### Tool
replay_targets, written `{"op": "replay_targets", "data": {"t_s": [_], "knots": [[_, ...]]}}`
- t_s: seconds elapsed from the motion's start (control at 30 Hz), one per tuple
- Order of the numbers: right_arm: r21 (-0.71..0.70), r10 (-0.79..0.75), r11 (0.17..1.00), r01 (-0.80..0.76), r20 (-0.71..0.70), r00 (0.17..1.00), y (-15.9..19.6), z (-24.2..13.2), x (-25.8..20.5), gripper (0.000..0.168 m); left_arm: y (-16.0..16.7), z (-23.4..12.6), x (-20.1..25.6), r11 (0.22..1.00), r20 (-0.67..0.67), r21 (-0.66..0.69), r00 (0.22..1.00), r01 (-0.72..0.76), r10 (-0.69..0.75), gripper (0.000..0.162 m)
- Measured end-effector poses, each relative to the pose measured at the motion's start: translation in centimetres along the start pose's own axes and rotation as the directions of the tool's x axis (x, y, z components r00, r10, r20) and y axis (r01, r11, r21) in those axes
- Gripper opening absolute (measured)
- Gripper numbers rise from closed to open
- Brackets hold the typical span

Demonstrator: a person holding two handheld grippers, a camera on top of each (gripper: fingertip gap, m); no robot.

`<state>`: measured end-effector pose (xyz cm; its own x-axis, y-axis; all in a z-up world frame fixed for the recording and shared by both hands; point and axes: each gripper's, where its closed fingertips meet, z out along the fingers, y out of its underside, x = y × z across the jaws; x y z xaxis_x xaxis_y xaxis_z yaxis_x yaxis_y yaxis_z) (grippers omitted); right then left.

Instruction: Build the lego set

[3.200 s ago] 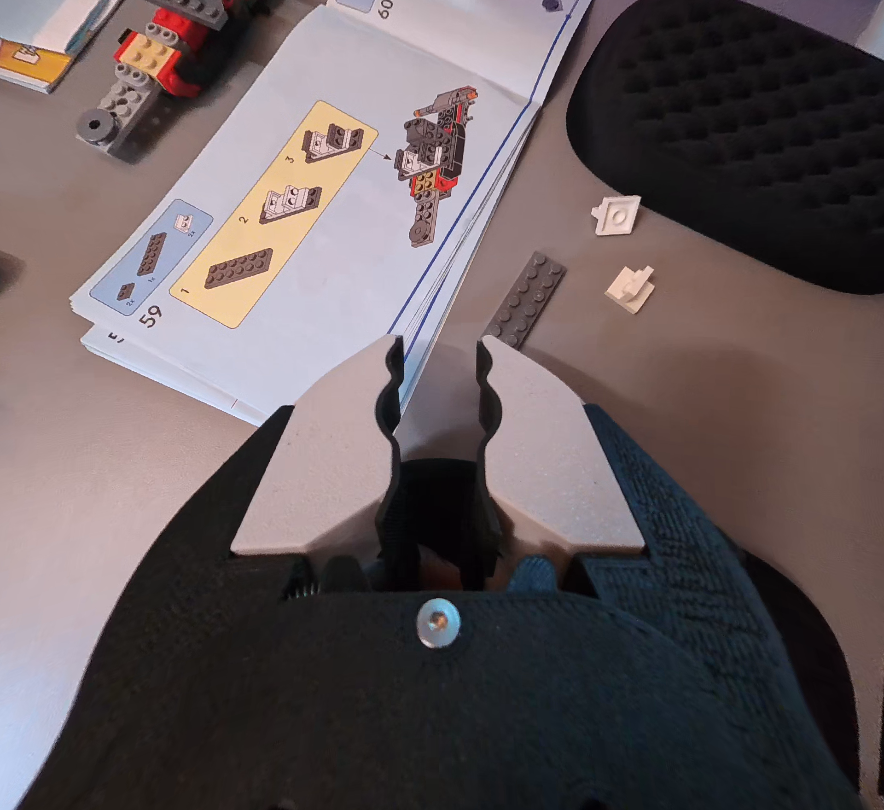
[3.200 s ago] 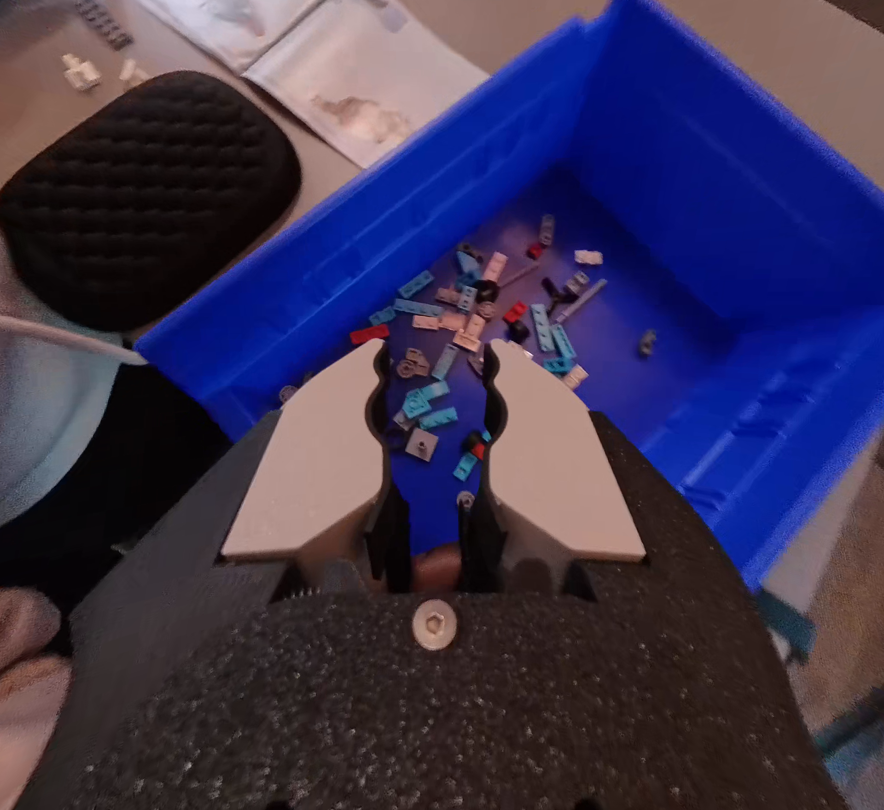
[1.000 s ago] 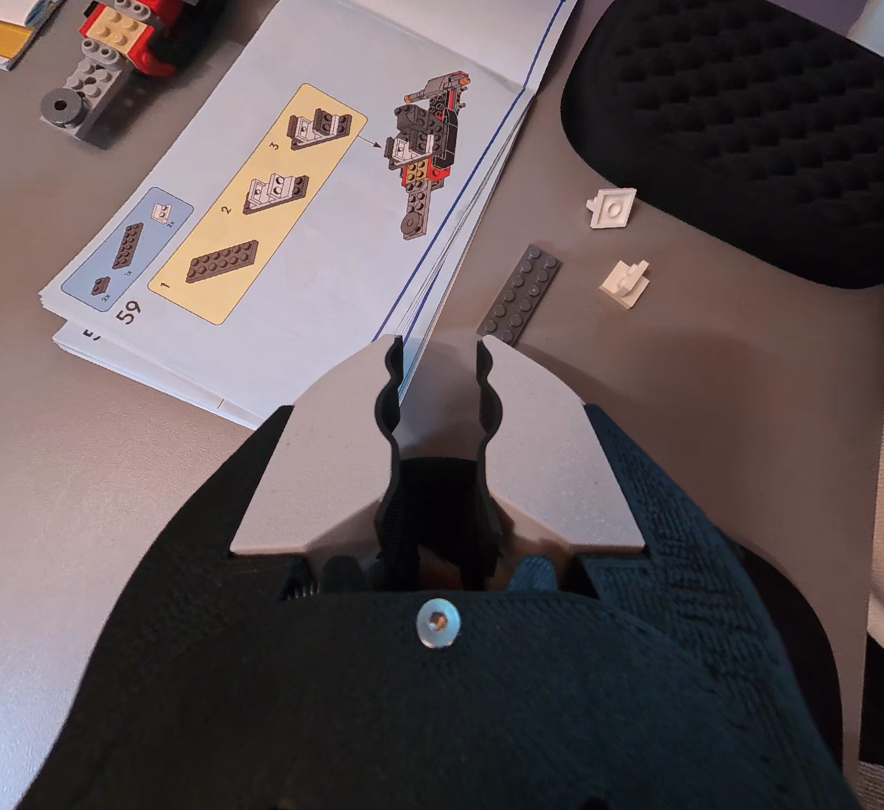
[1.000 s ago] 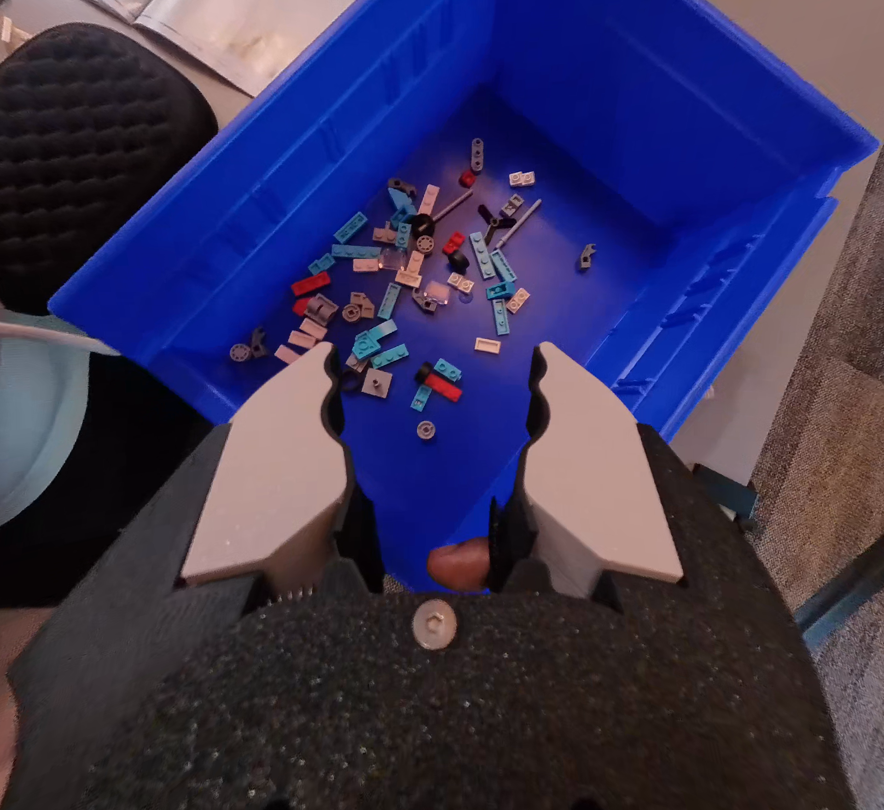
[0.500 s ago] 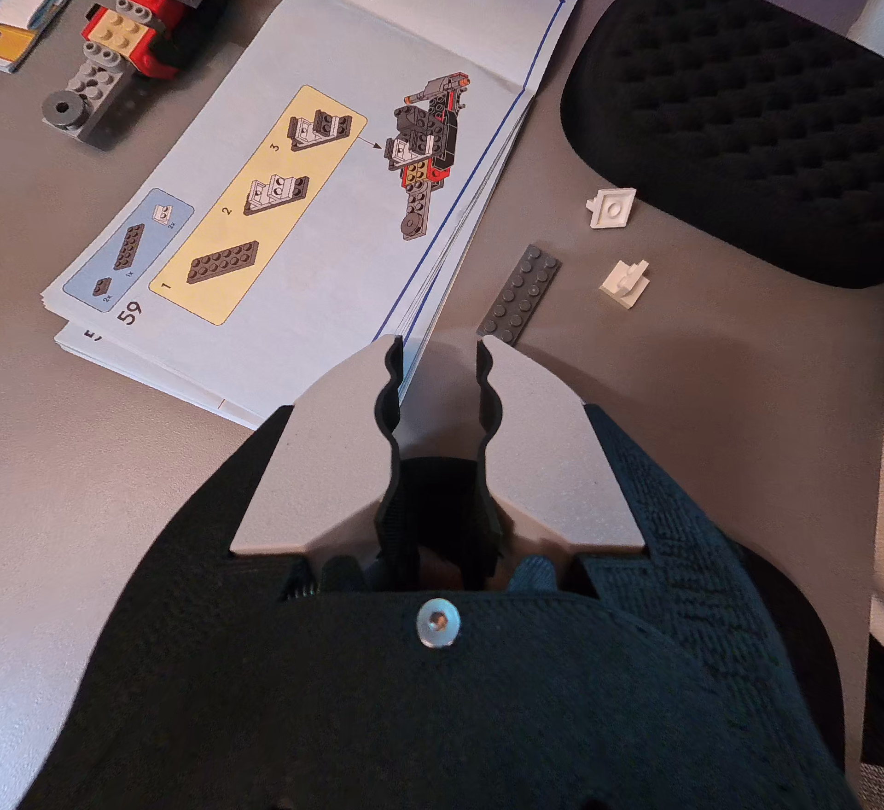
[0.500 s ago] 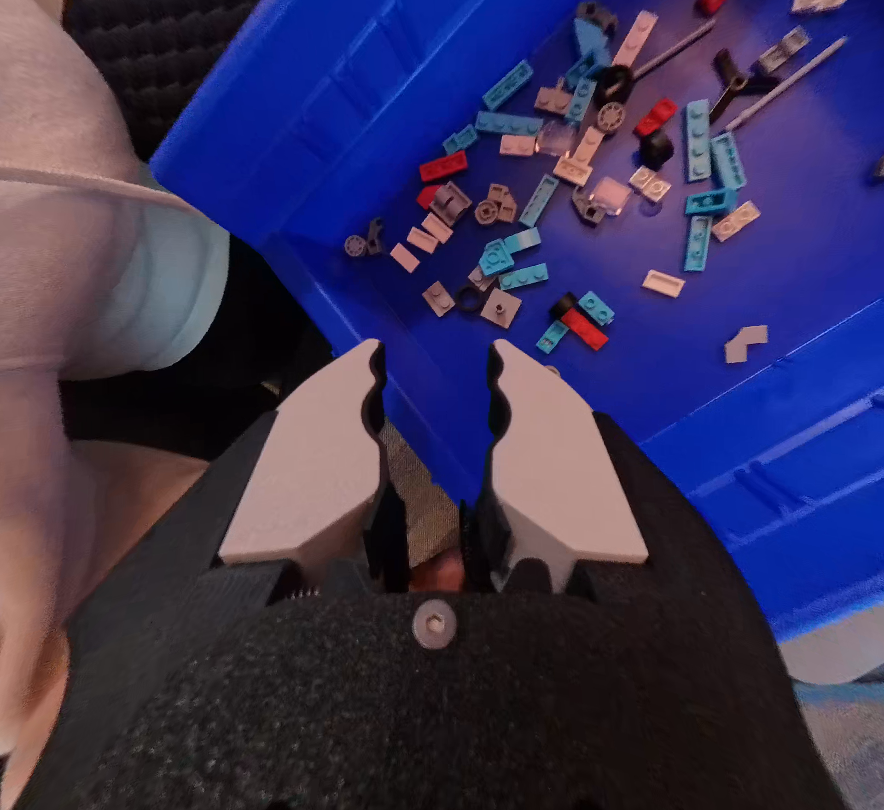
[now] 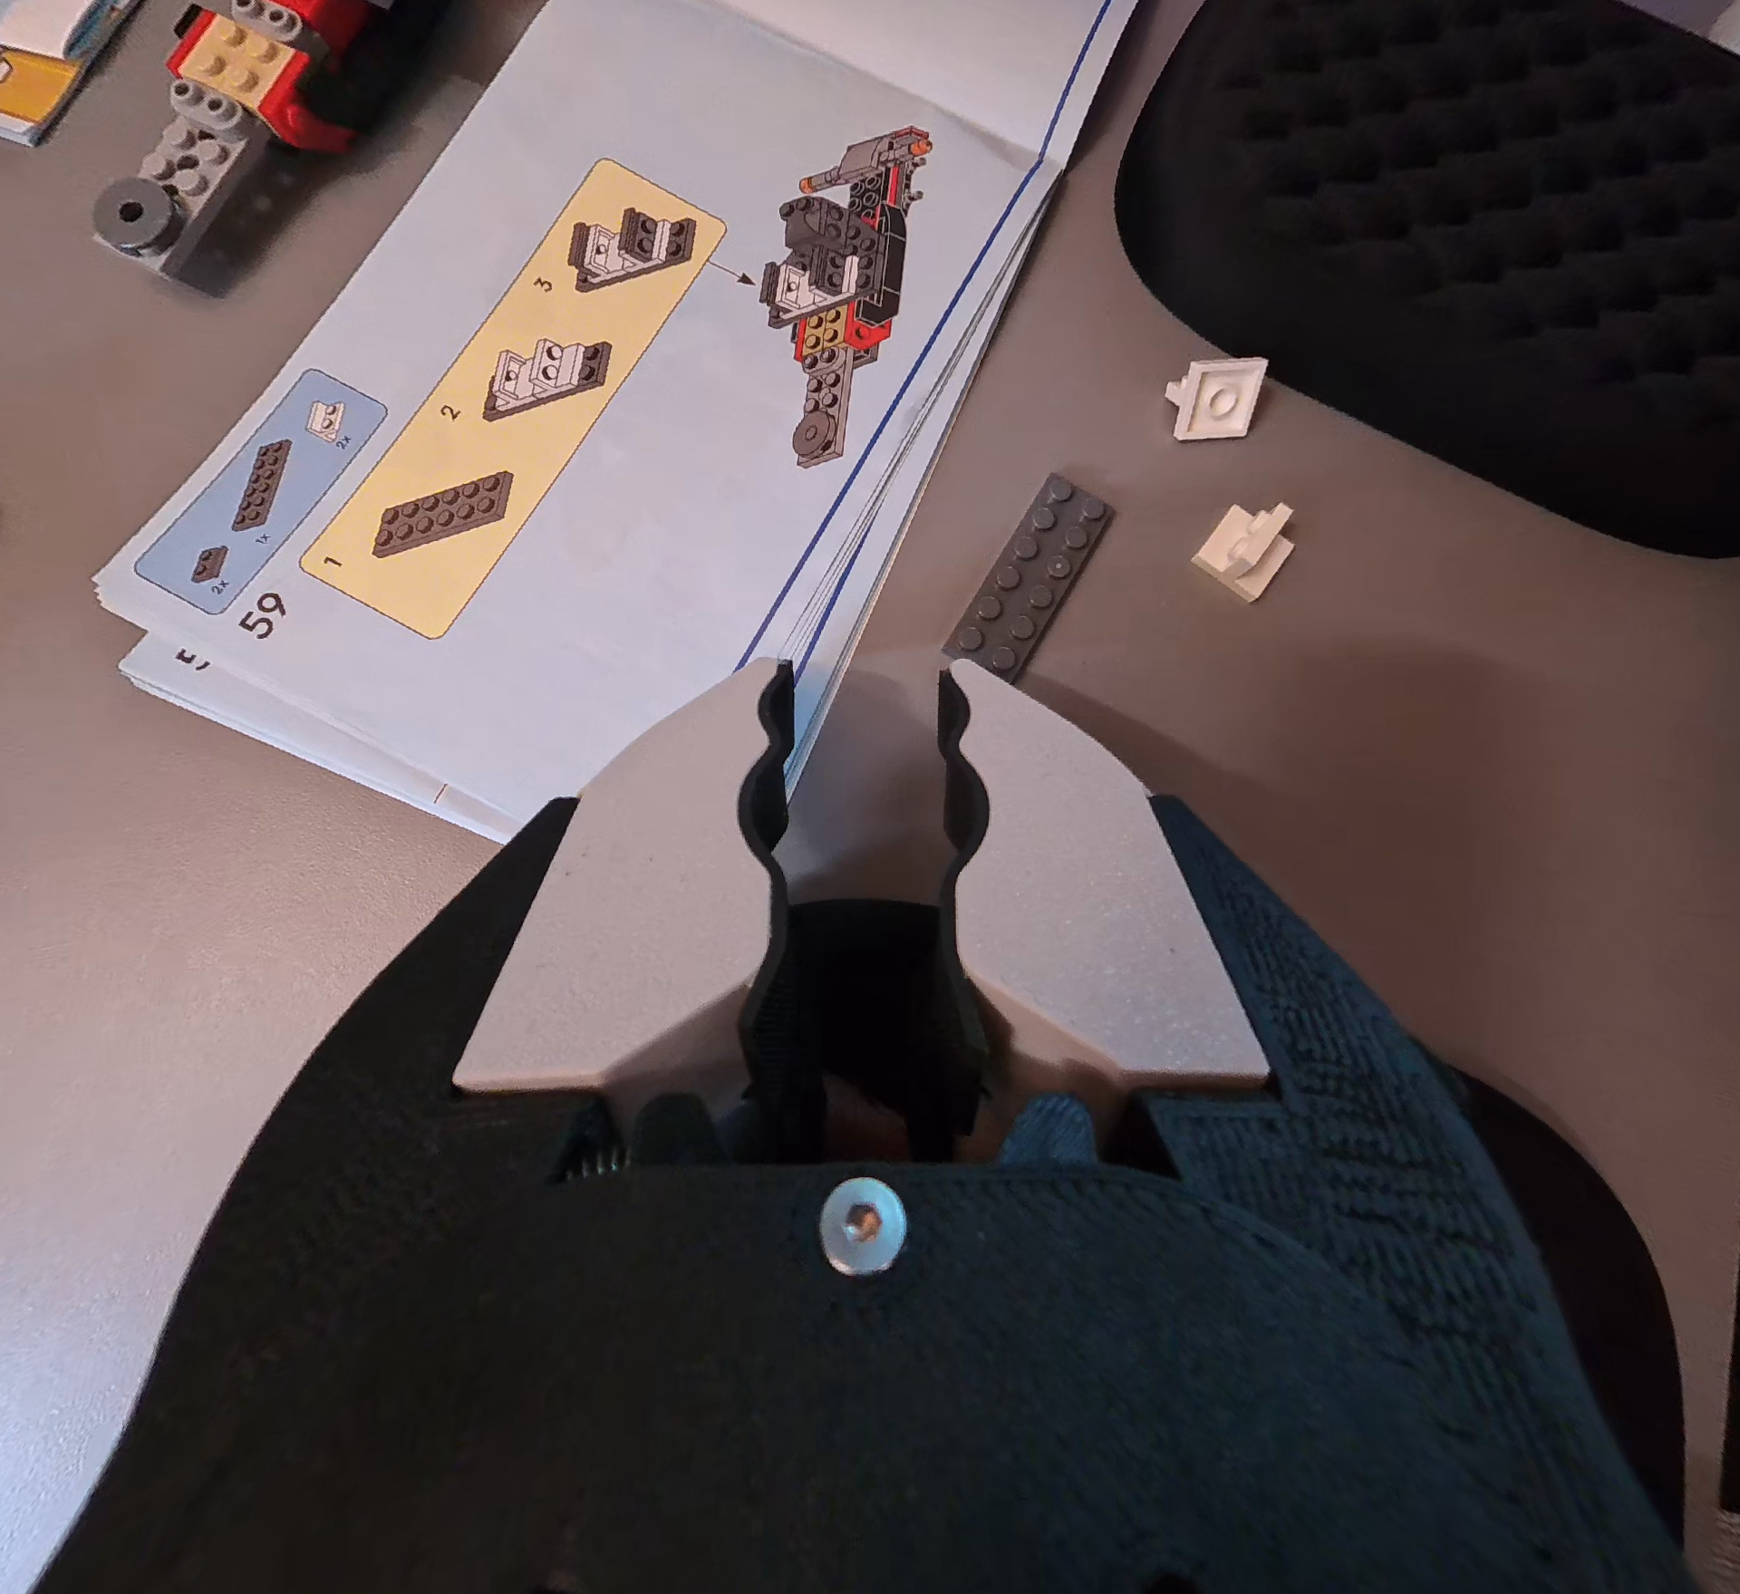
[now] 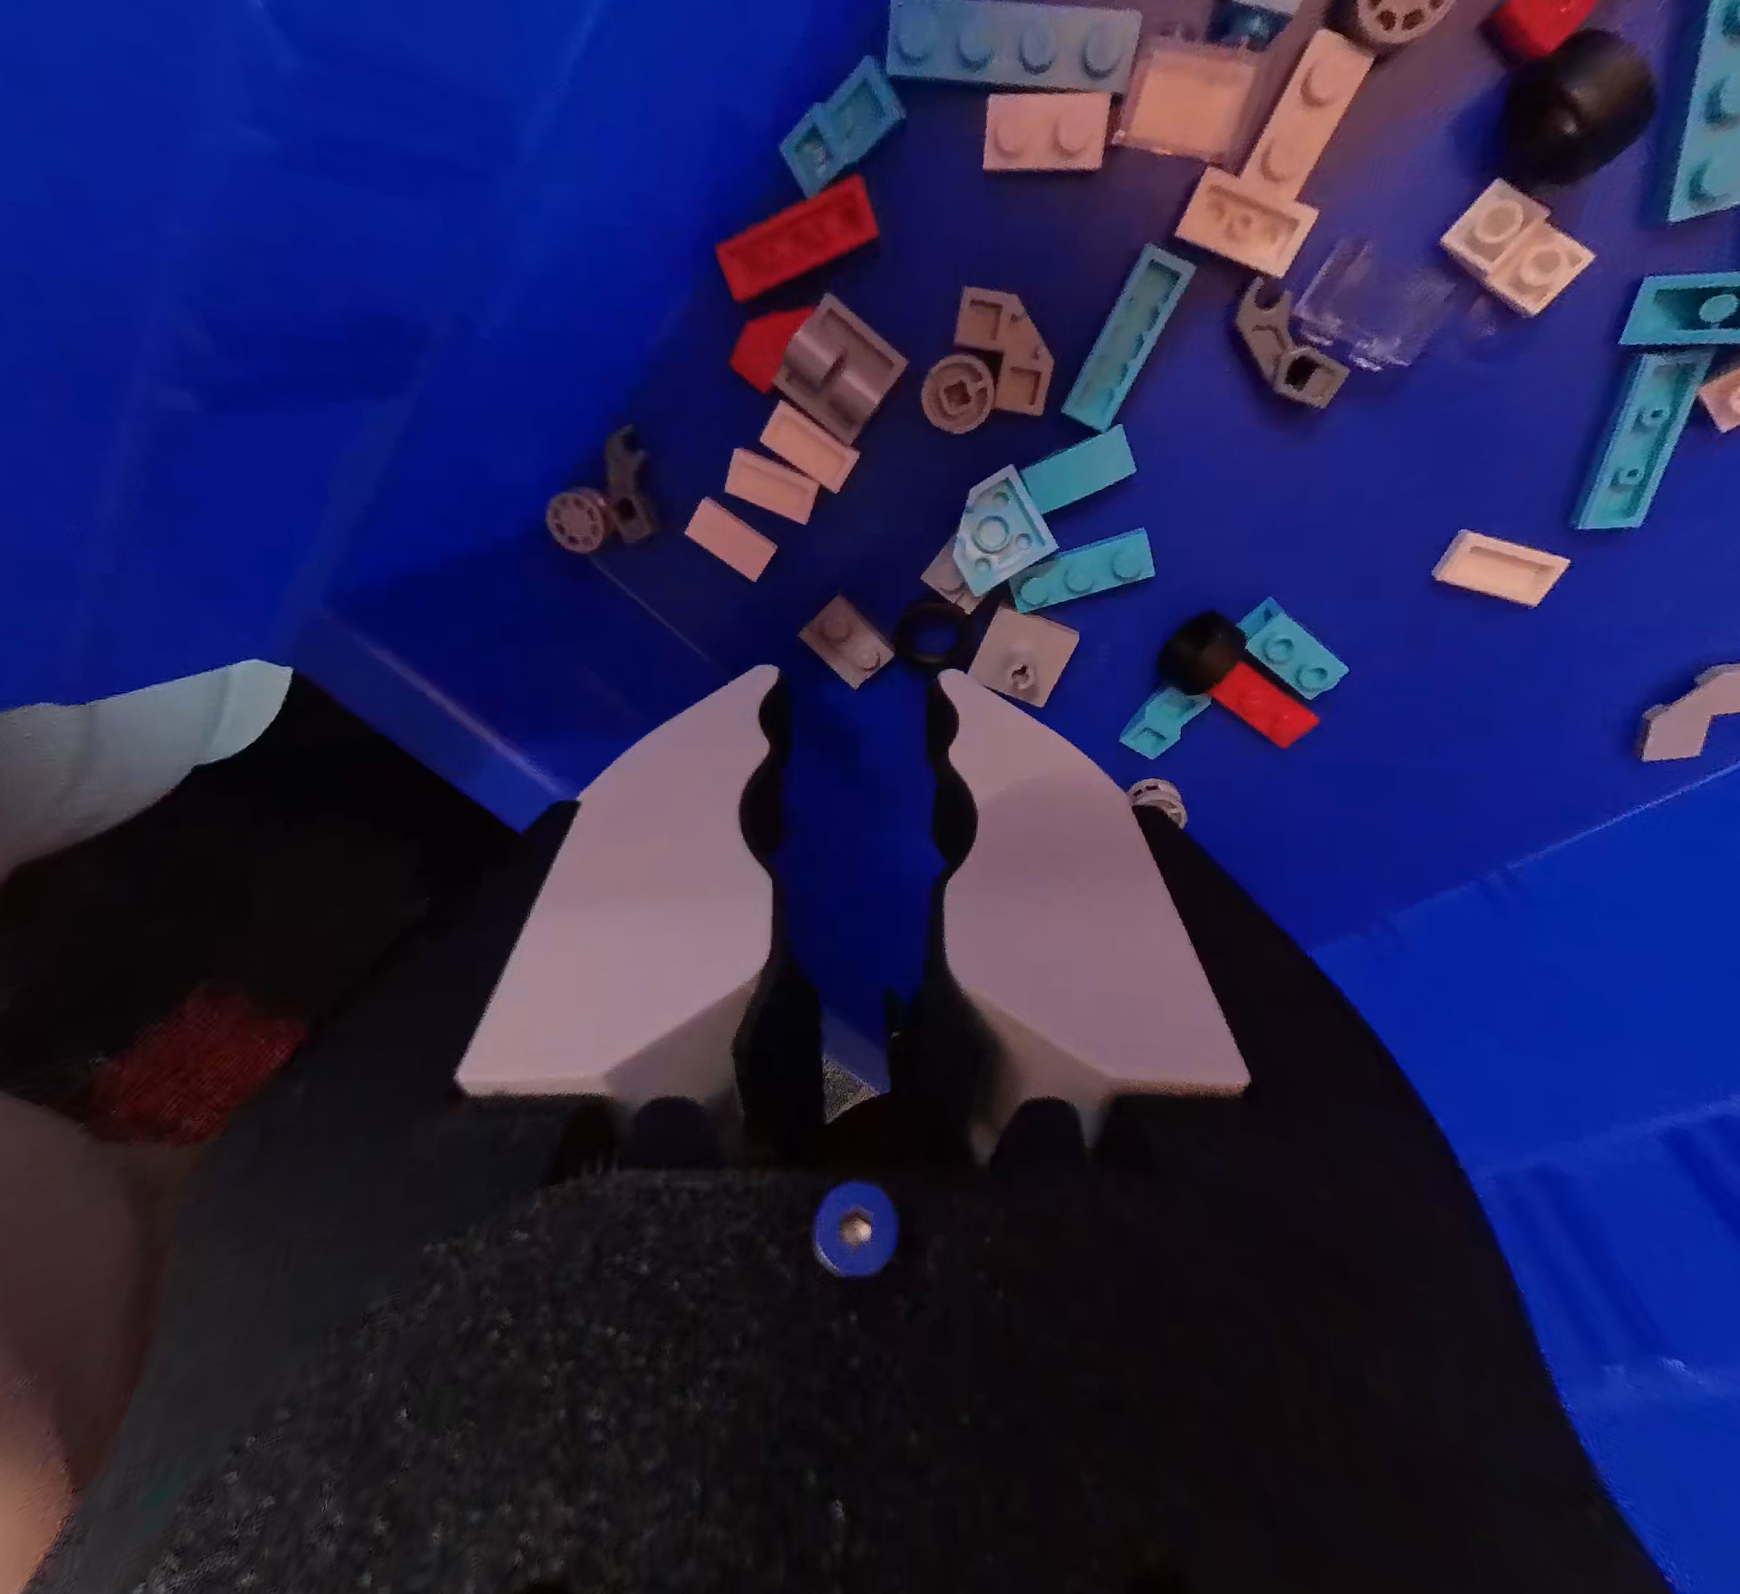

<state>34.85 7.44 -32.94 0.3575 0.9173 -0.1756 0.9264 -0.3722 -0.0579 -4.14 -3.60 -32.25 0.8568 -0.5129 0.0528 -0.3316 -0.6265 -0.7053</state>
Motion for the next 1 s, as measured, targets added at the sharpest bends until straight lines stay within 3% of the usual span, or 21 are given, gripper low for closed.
{"op": "replay_targets", "data": {"t_s": [0.17, 0.37, 0.5, 0.8, 0.93, 1.0], "knots": [[0.021, -0.034, 0.999, 0.035, -0.055, 0.998, -0.6, 0.1, -0.1, 0.025, 0.0, 0.0, 0.0, 1.0, 0.006, 0.0, 1.0, -0.006, 0.006, 0.029], [0.035, -0.254, 0.965, 0.261, -0.13, 0.958, -1.3, 0.1, 0.1, 0.031, 0.0, 0.0, 0.0, 1.0, 0.011, 0.004, 1.0, -0.015, 0.015, 0.029], [0.088, -0.409, 0.906, 0.414, -0.073, 0.91, -1.3, -0.7, -0.6, 0.02, -0.1, -0.1, 0.0, 1.0, 0.018, 0.01, 1.0, -0.022, 0.022, 0.029], [0.077, -0.52, 0.852, 0.517, 0.015, 0.854, -1.1, 0.3, -0.9, 0.012, -0.1, -0.1, 0.0, 0.999, 0.034, 0.015, 0.999, -0.039, 0.039, 0.029], [0.266, -0.491, 0.831, 0.489, -0.061, 0.869, -4.5, -3.4, -1.3, 0.012, -0.1, -0.1, 0.0, 0.999, 0.03, 0.018, 0.999, -0.037, 0.036, 0.029], [0.417, -0.472, 0.76, 0.498, -0.172, 0.865, -7.9, -6.9, -2.2, 0.012, -0.2, -0.2, 0.0, 0.999, 0.035, 0.021, 0.999, -0.04, 0.039, 0.029]]}}
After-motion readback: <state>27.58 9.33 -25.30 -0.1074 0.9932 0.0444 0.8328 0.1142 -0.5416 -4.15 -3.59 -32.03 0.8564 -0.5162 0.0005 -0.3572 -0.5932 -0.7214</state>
